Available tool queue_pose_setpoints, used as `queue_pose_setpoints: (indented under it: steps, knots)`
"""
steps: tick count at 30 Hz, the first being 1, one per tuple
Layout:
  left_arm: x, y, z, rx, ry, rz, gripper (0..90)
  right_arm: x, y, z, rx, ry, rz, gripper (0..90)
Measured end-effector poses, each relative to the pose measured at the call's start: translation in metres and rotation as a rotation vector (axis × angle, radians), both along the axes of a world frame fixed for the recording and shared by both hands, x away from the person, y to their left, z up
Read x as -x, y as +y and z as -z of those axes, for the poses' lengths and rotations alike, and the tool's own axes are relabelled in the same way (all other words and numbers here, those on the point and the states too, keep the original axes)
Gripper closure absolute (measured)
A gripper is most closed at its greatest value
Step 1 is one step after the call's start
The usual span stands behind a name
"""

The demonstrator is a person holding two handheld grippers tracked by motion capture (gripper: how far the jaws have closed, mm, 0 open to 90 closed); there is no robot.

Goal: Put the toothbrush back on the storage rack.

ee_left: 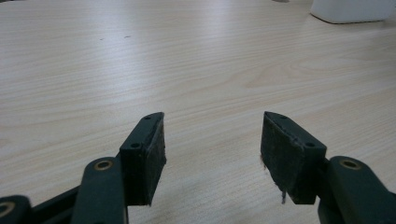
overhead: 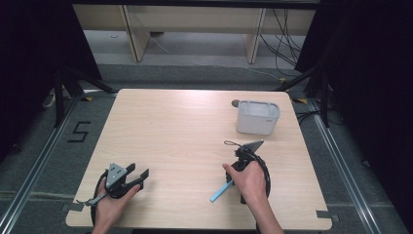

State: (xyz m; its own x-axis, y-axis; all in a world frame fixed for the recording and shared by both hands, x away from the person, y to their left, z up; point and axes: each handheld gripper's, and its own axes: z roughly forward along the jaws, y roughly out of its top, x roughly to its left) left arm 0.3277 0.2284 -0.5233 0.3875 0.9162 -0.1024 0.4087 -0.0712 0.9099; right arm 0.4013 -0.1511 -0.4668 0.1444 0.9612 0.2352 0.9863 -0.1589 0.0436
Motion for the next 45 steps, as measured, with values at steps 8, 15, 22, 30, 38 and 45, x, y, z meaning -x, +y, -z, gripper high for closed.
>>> queue_pose_setpoints:
  steps: [8,15,22,30,38,45]
  knots:
    - [0.001,0.000,-0.001,-0.008,0.007,-0.004,39.7,-0.009,0.004,0.008,0.039,0.038,0.062,55.3]
    - [0.000,0.000,0.000,-0.004,0.004,-0.001,39.7,-0.013,0.014,0.008,0.051,0.080,0.136,56.4]
    - [0.000,0.000,0.000,-0.005,0.002,0.002,39.6,-0.017,0.017,0.006,0.114,0.115,0.085,59.7]
    - [0.000,0.000,0.000,-0.006,0.002,0.002,39.6,-0.016,0.012,0.005,0.160,0.132,0.012,75.0]
    - [0.000,0.000,0.000,-0.008,-0.001,0.003,39.6,-0.016,0.008,0.005,0.190,0.123,-0.119,78.2]
    - [0.001,0.000,-0.001,-0.012,0.001,0.001,39.7,-0.015,0.005,0.007,0.157,0.084,-0.181,78.8]
